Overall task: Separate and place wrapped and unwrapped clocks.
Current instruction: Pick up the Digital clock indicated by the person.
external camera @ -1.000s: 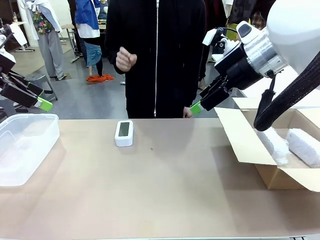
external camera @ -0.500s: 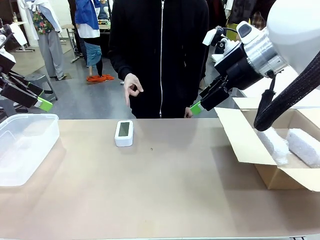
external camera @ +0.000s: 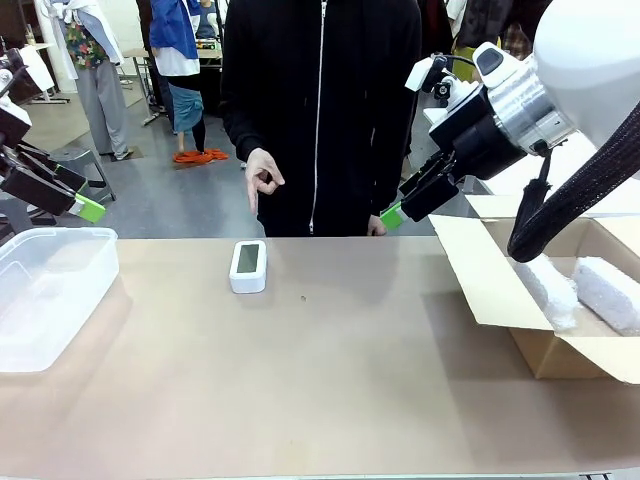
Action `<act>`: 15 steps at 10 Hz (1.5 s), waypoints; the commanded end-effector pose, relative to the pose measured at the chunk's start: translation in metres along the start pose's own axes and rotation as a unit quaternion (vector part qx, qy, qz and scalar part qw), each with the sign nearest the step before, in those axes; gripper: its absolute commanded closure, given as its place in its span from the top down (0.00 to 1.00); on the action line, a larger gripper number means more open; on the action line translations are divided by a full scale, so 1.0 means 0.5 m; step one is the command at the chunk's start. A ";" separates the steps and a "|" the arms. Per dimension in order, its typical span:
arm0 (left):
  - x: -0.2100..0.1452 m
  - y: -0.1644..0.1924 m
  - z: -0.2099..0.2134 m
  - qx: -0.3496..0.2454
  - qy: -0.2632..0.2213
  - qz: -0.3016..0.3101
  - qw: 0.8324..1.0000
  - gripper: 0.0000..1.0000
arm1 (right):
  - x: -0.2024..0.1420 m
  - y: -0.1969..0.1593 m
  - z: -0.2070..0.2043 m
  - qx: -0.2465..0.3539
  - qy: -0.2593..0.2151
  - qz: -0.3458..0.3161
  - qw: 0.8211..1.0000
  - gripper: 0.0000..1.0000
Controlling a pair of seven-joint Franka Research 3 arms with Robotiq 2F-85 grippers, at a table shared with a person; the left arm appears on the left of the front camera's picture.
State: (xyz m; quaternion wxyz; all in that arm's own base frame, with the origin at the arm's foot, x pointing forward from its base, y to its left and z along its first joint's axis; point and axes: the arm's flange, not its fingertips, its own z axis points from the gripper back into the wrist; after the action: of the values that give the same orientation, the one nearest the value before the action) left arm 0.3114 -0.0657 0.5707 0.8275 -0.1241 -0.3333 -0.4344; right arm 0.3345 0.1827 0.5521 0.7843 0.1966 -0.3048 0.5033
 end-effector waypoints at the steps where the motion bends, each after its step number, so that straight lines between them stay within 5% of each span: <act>1: -0.004 0.001 -0.005 -0.004 -0.006 0.000 1.000 1.00 | -0.003 0.000 -0.001 0.009 -0.002 0.003 1.000 1.00; 4: 0.000 0.000 0.000 0.000 0.000 0.000 1.000 1.00 | -0.003 0.000 -0.001 0.009 -0.002 0.003 1.000 1.00; 7: 0.162 0.003 -0.104 -0.003 0.066 0.128 0.990 1.00 | -0.003 0.000 -0.001 0.009 -0.002 0.003 1.000 1.00; 9: 0.267 0.005 -0.208 0.002 0.102 0.258 0.961 1.00 | -0.003 0.000 -0.001 0.009 -0.002 0.003 1.000 1.00; 11: 0.337 0.029 -0.369 0.034 0.197 0.369 0.908 1.00 | -0.003 0.000 -0.001 0.009 -0.002 0.003 1.000 1.00; 13: 0.345 0.041 -0.472 0.106 0.243 0.387 0.883 1.00 | -0.003 0.000 -0.001 0.009 -0.002 0.003 1.000 1.00; 15: 0.311 0.032 -0.524 0.184 0.235 0.381 0.875 1.00 | -0.003 0.000 -0.001 0.009 -0.002 0.003 1.000 1.00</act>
State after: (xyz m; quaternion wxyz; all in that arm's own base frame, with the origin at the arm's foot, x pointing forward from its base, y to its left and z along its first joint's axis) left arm 0.5073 -0.2762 0.4750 0.9917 -0.0162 -0.1209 -0.0410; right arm 0.3341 0.1830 0.5528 0.7833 0.1980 -0.3049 0.5042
